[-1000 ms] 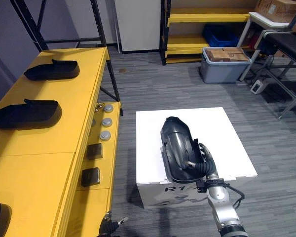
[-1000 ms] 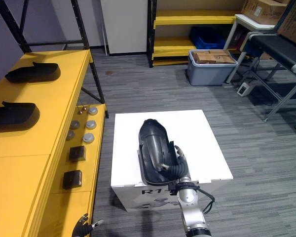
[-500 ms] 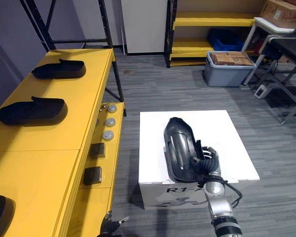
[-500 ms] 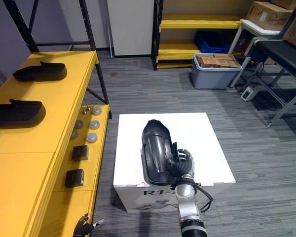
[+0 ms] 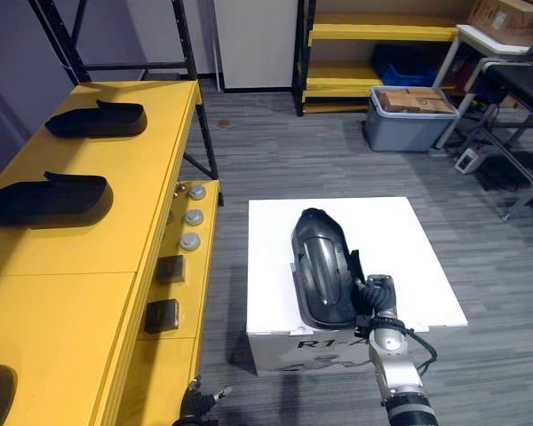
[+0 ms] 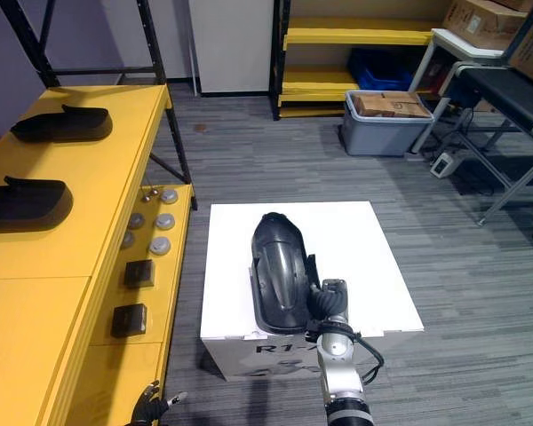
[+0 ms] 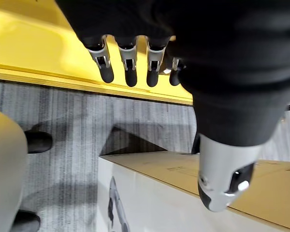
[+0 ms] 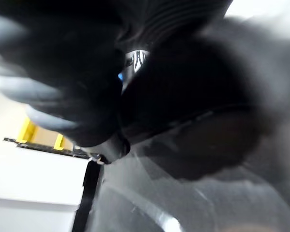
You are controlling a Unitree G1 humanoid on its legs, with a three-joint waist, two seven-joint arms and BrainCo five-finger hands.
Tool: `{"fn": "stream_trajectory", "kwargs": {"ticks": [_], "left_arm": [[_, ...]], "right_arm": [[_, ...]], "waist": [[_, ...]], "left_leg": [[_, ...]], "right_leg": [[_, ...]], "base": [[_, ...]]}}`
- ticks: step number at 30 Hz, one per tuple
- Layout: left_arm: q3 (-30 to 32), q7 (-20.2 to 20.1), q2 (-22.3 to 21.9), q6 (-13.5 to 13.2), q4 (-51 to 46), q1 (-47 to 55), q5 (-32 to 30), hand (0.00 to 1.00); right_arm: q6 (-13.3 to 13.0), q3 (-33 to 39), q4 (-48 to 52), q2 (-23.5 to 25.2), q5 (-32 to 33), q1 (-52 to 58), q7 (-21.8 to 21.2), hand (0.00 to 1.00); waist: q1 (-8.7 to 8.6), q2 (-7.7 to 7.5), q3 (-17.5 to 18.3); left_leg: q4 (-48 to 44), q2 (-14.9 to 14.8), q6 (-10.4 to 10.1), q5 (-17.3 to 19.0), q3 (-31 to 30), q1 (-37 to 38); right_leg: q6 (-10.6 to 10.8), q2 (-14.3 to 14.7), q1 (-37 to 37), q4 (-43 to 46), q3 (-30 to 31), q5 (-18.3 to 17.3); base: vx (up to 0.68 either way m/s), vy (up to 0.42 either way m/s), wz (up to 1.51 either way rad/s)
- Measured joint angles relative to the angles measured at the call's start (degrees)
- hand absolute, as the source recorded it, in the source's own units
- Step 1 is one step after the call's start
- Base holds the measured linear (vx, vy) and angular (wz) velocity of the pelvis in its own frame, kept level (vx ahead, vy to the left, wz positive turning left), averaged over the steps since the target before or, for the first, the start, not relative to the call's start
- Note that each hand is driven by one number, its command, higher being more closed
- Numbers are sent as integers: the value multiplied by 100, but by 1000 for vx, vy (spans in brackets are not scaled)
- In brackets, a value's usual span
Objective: Walk over and take plastic housings, then place them on the shelf
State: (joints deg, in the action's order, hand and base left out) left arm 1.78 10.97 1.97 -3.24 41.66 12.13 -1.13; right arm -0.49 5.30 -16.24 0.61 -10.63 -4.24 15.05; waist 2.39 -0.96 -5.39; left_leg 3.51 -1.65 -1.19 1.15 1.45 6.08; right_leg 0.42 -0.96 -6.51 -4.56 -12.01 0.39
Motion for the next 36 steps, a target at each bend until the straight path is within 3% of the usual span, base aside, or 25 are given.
{"fn": "stream_trajectory", "kwargs": {"ticks": [12, 21, 28, 36], "left_arm": [[366, 325, -247, -152, -2694, 346, 210, 0], [258, 489, -422, -501, -4467, 319, 560, 0], [-635, 234, -307, -695, -5446, -11, 1236, 0], [-1444, -150, -121, -715, -5474, -591, 1820, 0]], "right_arm": [[-89, -135, 1922, 40, 80, 235, 340, 100], [-465, -387, 2842, 166, 55, 188, 473, 100], [-659, -966, 3241, 81, -269, 36, 308, 100], [-705, -1814, 3245, -267, -580, -94, -70, 100]], "waist": [[3, 10, -13], [-5, 11, -11], [-16, 12, 12], [-31, 20, 112]], "left_leg": [[-193, 1, -36, 38, -42, -205], [-223, 5, -8, 63, -43, -161], [-271, 7, -7, 64, -40, -168], [-285, 7, -6, 62, -34, -167]], "right_leg": [[-6, -16, 153, 88, -10, -7], [-6, -22, 96, 89, -9, -7], [-9, -24, 92, 111, -6, -4], [-10, -22, 90, 112, 1, -1]], "base": [[-18, 1, 1], [0, 0, 0], [0, 0, 0], [0, 0, 0]]}}
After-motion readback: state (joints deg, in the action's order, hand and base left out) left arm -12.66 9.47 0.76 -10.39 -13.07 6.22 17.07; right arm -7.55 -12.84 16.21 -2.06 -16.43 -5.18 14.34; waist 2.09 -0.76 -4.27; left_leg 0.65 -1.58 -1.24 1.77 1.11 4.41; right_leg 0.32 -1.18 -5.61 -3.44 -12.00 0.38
